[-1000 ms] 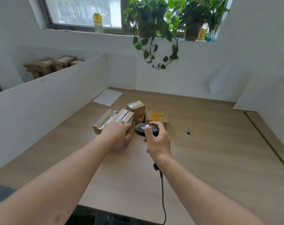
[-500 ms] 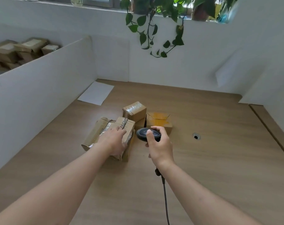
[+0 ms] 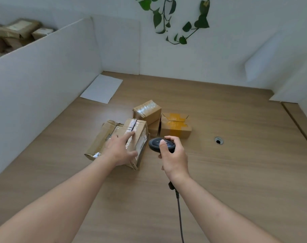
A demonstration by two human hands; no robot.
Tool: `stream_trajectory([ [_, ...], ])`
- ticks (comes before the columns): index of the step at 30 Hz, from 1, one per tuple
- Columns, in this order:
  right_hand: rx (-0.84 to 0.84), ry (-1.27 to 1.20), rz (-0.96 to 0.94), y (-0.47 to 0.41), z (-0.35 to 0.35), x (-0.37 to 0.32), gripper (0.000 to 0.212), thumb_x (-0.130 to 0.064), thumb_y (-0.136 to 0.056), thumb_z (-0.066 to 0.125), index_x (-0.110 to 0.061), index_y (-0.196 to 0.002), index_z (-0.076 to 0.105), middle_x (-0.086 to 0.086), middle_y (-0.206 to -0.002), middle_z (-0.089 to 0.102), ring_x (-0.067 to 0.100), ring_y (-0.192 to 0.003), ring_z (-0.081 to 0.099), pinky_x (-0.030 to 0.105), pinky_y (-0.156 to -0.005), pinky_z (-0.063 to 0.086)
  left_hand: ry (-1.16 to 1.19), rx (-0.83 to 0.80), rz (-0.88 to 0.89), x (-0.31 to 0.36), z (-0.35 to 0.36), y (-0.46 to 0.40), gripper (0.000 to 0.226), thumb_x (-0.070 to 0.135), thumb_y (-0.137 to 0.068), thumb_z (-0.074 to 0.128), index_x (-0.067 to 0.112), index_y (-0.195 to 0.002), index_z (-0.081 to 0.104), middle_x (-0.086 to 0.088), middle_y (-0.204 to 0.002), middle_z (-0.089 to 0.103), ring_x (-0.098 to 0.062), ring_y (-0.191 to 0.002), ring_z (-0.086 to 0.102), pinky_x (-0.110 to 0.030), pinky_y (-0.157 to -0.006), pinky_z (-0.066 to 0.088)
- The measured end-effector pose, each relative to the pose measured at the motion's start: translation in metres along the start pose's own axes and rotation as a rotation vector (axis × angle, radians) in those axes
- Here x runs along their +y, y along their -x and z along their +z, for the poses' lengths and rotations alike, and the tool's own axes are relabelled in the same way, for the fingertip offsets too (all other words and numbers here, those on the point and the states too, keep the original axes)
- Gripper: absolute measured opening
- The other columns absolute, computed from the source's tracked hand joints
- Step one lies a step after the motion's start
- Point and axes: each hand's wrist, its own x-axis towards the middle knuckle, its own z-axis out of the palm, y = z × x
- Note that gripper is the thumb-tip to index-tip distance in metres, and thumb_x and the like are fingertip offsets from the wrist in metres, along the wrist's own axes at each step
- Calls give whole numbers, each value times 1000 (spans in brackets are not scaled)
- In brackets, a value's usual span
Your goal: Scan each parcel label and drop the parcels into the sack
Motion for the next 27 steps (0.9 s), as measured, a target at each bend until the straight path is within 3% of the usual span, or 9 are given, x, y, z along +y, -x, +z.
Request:
stream_trajectory([
  [3, 18, -24, 7, -1, -4, -2, 36, -75, -79, 52, -55, -108, 58, -15, -102, 71, 19, -94, 75, 58, -75, 65, 234, -15, 27, -2, -6, -2, 92, 58, -73, 75, 73, -148, 24, -10, -148, 45, -36, -135, 47, -52, -113, 44],
  [6, 54, -69, 8, -1, -9, -4, 34, -74, -79, 54, -56, -107, 59, -14, -102, 72, 20, -93, 76, 59, -76, 65, 427, -49, 103, 1, -10, -2, 100, 47, -71, 79, 81, -143, 19, -4, -148, 50, -43, -124, 59, -60, -105, 51],
  [8, 74, -100, -5, -1, -13, -5, 32, -73, -80, 55, -57, -107, 59, -12, -104, 73, 20, -94, 76, 60, -78, 65, 572, -98, 180, 6, -10, -1, 109, 26, -76, 82, 77, -147, 18, 2, -149, 54, -25, -123, 66, -52, -102, 57],
  [11, 113, -159, -10, 2, -22, -13, 30, -69, -82, 59, -54, -108, 62, -8, -107, 75, 21, -94, 77, 56, -76, 65, 677, -149, 262, 14, -7, 0, 119, 1, -82, 80, 68, -155, 13, 10, -140, 60, -11, -113, 72, -40, -92, 62],
  [15, 139, -337, 39, 7, -43, -32, 12, -43, -101, 64, -36, -111, 67, 15, -111, 73, 20, -65, 68, 29, -46, 50, 690, -157, 287, 30, -3, 8, 124, -8, -84, 78, 60, -160, 8, 15, -135, 55, 8, -105, 69, -23, -78, 61],
  [18, 157, -383, 51, 11, -58, -41, 8, -34, -107, 59, -31, -110, 66, 21, -99, 69, 17, -49, 57, 26, -40, 43, 682, -149, 300, 35, -1, 12, 127, -2, -81, 82, 75, -150, 9, 1, -142, 51, -9, -108, 73, -26, -82, 62],
  [22, 189, -412, 50, 20, -72, -49, 9, -37, -106, 59, -31, -107, 66, 21, -100, 69, 19, -51, 57, 28, -41, 44, 645, -115, 304, 44, -4, 23, 126, 3, -78, 85, 83, -143, 11, -8, -148, 44, -24, -115, 69, -40, -92, 62],
  [27, 235, -401, 20, 39, -88, -55, 10, -39, -105, 59, -32, -102, 66, 19, -99, 73, 22, -56, 59, 29, -42, 45, 626, -96, 329, 57, -9, 43, 125, 9, -73, 85, 83, -143, 11, -9, -149, 42, -26, -122, 63, -47, -98, 60],
])
